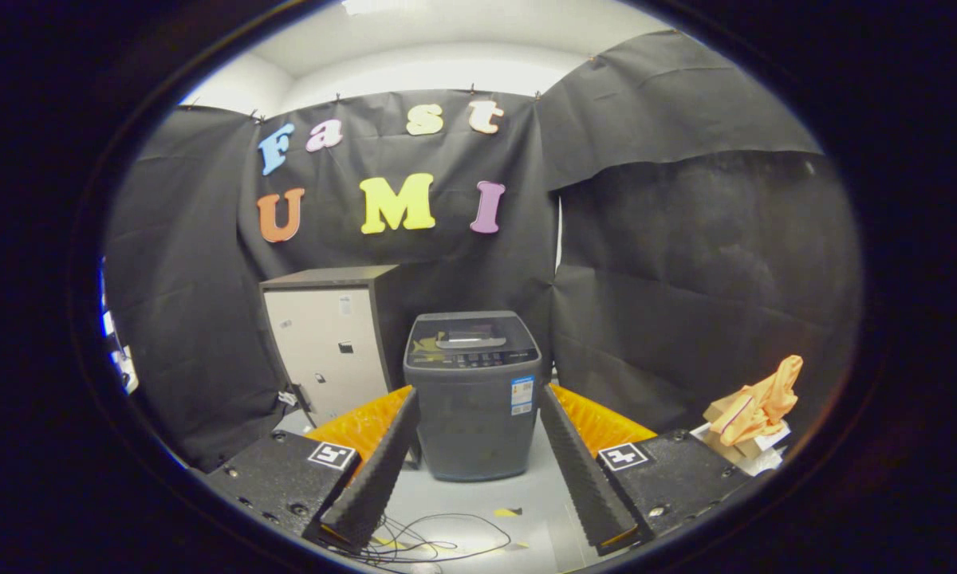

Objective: Put the clothes into the washing machine and then close the washing machine lid.

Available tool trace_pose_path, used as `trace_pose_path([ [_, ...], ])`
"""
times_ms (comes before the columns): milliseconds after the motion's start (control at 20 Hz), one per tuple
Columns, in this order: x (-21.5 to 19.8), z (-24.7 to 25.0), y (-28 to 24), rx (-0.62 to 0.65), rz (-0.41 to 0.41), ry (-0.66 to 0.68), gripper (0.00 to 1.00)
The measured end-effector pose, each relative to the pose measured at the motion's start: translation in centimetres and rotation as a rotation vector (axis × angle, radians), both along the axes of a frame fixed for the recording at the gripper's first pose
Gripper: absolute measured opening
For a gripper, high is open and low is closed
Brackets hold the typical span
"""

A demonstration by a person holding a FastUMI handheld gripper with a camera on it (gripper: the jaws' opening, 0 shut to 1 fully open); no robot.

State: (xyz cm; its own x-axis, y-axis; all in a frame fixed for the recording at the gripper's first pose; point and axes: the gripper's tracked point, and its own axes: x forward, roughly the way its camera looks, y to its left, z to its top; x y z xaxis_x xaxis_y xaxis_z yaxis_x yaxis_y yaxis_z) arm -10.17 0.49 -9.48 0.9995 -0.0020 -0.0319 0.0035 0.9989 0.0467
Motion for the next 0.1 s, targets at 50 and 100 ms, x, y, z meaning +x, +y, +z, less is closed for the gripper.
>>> trace_pose_path([
  [50, -0.06, 0.14, 0.28, -0.004, 0.013, -0.001, 0.96],
  [100, 0.14, 0.1, 0.21, -0.006, 0.015, 0.001, 0.96],
])
